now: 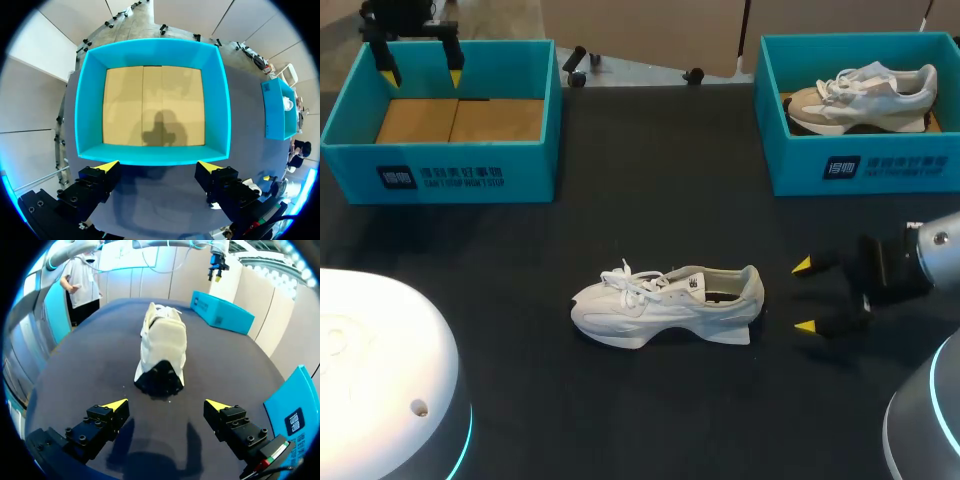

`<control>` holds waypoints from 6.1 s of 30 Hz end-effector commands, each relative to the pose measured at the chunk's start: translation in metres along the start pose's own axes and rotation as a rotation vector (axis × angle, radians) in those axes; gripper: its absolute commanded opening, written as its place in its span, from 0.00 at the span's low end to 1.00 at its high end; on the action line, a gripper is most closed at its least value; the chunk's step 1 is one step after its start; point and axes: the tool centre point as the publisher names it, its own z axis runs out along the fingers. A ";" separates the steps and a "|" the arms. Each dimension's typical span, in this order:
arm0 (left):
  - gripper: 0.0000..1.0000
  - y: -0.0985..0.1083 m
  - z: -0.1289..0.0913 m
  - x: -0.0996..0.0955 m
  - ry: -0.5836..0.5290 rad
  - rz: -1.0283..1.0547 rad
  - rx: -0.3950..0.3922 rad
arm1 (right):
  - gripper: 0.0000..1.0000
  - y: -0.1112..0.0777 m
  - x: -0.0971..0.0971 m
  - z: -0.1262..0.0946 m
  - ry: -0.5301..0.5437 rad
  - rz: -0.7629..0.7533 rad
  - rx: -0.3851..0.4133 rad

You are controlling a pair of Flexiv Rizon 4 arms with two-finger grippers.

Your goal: Take the shoe out of the shoebox, open the shoe tongue, remove and reinsert the insole, then place the shoe into the shoebox

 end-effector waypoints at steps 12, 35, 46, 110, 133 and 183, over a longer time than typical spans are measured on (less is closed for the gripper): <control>1.00 0.000 -0.001 0.000 -0.001 0.000 -0.001 | 1.00 0.018 0.008 0.029 -0.023 0.090 -0.042; 1.00 0.000 -0.001 0.000 -0.001 0.000 -0.001 | 1.00 0.047 0.008 0.065 -0.011 0.100 -0.097; 1.00 0.000 -0.001 0.000 -0.001 0.000 -0.001 | 1.00 0.060 0.010 0.090 0.024 0.087 -0.145; 1.00 0.095 -0.021 0.135 -0.040 0.006 0.116 | 0.00 0.051 0.005 0.097 0.098 0.065 -0.126; 1.00 0.113 -0.020 0.153 -0.015 0.080 0.098 | 0.00 0.051 0.005 0.097 0.098 0.065 -0.126; 1.00 0.281 0.090 0.343 -0.062 0.046 -0.094 | 0.00 0.051 0.005 0.097 0.098 0.065 -0.126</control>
